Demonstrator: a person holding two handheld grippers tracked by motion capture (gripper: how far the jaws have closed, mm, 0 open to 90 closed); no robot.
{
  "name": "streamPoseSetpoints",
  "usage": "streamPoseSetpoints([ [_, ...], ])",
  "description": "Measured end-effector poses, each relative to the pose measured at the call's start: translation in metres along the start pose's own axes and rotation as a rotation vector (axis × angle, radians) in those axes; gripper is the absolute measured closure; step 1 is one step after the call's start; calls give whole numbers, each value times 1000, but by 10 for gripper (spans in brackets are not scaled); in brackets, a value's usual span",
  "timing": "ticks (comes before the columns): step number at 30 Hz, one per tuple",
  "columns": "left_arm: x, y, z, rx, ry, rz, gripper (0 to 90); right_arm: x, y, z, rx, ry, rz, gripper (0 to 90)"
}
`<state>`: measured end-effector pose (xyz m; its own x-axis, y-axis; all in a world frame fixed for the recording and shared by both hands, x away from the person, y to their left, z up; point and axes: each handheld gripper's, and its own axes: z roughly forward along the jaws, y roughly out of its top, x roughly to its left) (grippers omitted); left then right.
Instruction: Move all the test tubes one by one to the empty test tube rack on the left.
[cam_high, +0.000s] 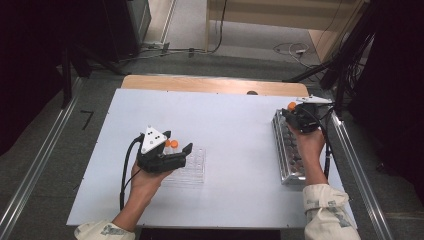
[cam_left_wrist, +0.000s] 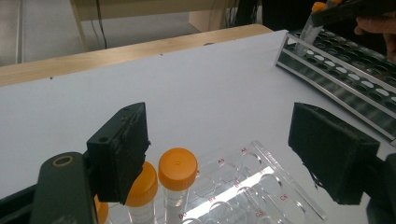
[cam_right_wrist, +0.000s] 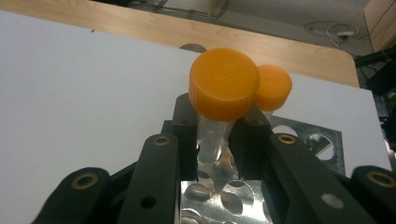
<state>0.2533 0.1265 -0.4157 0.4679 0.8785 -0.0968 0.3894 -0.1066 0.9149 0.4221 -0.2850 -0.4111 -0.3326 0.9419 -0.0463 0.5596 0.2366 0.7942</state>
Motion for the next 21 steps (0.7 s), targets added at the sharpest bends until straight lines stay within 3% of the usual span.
streamPoseSetpoints([
  [12,-2,0,-1,0,-6,3,208,4,16,-40,-103,5,-44,715],
  [16,-3,0,-1,-2,-7,5,208,11,15,-53,-118,42,-60,714],
  [21,-5,0,-1,2,-13,10,208,28,7,-66,-144,123,-93,714],
])
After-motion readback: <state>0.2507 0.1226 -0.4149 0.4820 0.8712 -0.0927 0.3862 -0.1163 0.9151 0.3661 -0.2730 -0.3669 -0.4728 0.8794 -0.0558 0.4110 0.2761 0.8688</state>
